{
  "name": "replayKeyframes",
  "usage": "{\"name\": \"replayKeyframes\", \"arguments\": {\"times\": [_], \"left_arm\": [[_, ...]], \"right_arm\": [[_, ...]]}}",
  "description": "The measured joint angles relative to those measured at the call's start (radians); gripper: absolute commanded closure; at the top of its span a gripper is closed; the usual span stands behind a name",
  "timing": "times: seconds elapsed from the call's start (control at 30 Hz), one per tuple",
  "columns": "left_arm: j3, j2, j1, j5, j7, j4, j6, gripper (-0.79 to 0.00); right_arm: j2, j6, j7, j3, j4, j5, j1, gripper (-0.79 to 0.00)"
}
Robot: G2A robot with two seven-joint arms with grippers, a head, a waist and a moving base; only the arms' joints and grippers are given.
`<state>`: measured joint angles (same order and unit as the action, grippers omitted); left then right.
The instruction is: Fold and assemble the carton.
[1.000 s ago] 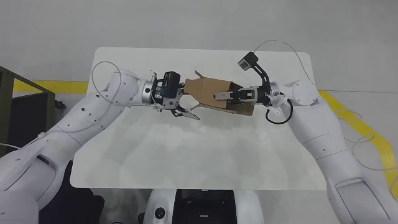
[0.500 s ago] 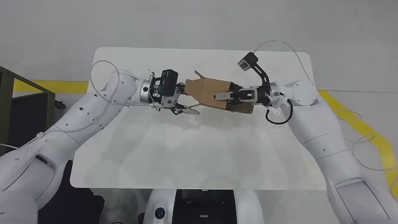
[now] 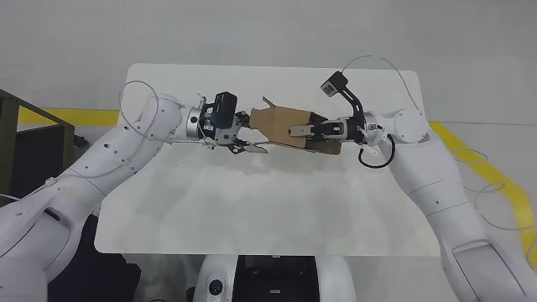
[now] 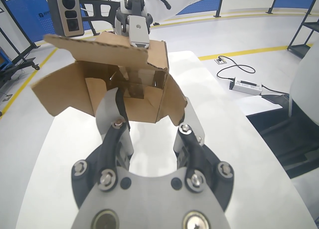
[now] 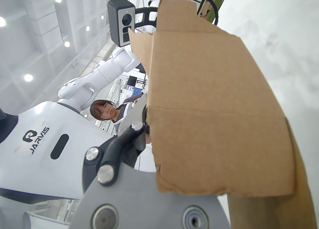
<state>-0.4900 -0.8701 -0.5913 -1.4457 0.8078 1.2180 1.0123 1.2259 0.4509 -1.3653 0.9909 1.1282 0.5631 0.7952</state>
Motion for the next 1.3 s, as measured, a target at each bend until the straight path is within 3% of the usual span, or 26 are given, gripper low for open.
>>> {"name": "replayKeyframes", "arguments": {"times": [0.37,0.93,1.3], "left_arm": [[0.020,0.010,0.013,0.036,0.000,-0.008,0.000,-0.376],[0.038,0.006,0.031,0.085,0.000,-0.034,0.000,-0.357],[0.059,-0.014,0.039,0.113,0.000,-0.046,0.000,-0.332]], "right_arm": [[-0.001,-0.001,-0.005,-0.003,0.018,-0.010,0.003,0.000],[-0.007,-0.004,-0.007,0.000,0.039,-0.022,0.010,0.000],[-0.008,-0.003,-0.005,0.001,0.048,-0.027,0.011,0.000]]}}
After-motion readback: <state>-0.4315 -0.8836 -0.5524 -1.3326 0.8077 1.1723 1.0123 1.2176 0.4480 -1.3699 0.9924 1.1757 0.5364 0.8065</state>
